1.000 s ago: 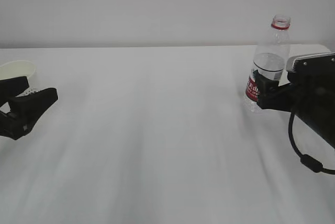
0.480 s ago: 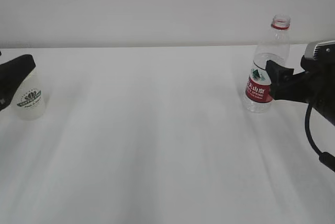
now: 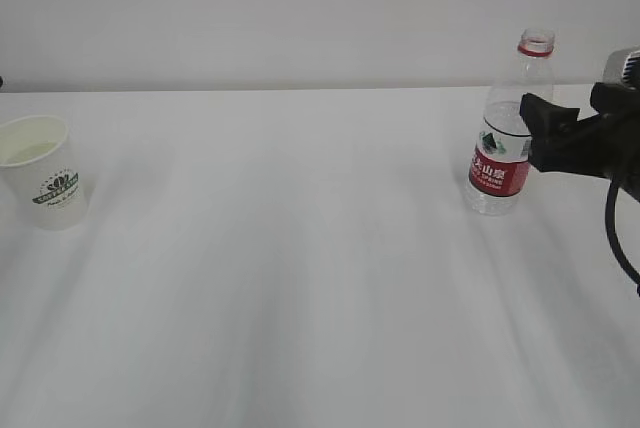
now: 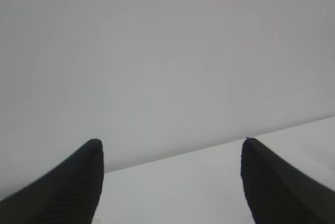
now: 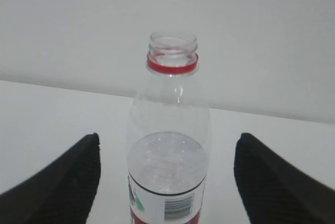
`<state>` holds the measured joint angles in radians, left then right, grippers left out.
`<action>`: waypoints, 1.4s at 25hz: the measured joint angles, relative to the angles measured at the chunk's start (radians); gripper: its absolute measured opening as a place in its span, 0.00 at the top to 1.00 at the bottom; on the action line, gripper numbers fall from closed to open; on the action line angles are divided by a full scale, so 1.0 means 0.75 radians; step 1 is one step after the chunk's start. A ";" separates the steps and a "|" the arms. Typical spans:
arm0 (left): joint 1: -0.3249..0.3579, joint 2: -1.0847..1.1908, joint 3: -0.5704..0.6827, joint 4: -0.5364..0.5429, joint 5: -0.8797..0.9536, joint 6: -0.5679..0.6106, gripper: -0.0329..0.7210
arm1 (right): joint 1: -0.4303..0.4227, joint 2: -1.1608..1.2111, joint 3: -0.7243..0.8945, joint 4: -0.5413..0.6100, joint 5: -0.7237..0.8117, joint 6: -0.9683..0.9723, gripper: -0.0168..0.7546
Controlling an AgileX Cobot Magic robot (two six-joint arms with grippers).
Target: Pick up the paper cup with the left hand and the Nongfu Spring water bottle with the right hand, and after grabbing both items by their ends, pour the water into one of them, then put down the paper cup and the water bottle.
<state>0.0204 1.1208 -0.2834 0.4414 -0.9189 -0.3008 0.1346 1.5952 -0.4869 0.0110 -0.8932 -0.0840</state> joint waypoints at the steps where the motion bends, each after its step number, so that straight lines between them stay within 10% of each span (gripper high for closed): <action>1: 0.000 -0.032 0.001 -0.007 0.022 0.003 0.18 | 0.000 -0.020 0.000 0.000 0.012 -0.006 0.20; 35: 0.000 -0.912 -0.071 -0.038 0.960 -0.101 0.24 | 0.000 -0.775 0.015 0.000 0.798 -0.073 0.21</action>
<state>0.0204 0.4365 -0.3366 0.4132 -0.1990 -0.3766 0.1346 1.0137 -0.4754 0.0109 -0.2950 -0.1386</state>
